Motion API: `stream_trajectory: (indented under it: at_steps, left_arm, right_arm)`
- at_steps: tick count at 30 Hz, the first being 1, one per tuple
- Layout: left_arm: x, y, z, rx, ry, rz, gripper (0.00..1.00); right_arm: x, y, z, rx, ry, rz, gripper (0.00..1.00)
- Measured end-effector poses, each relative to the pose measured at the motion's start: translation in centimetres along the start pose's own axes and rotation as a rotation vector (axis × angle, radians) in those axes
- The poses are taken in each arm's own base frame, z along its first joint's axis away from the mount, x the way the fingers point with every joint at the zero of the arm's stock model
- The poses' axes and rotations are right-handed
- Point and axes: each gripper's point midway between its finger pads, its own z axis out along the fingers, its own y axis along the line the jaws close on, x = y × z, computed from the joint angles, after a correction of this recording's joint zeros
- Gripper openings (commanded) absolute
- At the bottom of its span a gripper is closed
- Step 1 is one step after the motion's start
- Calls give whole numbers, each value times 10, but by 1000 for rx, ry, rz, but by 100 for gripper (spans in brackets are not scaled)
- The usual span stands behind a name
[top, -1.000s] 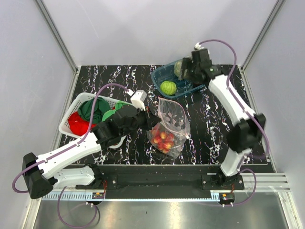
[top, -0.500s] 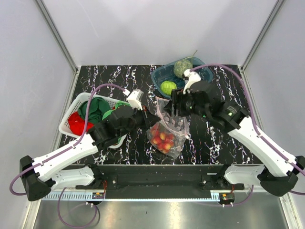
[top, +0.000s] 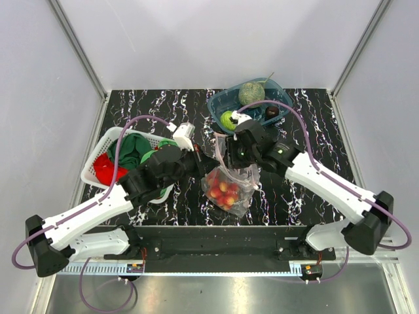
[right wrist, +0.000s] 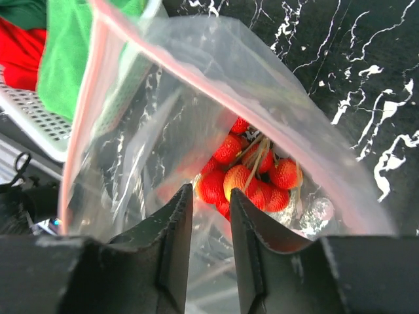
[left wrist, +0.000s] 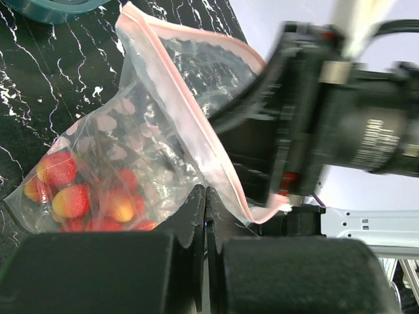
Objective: Open the zip-top bag and remove the fake food
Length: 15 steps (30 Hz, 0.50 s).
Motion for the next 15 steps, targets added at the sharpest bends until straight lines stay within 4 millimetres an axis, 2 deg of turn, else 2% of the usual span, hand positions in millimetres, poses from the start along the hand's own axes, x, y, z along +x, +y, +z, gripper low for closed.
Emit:
stream_trajectory:
  at_steps: [9,15]
  left_arm:
    - [0,0,-1,0,1,-7,0]
    - [0,0,-1,1,1,-7,0]
  right_arm:
    - [15,-7,48,51,77,-18,40]
    - [21,-12,59,69,98,-38,45]
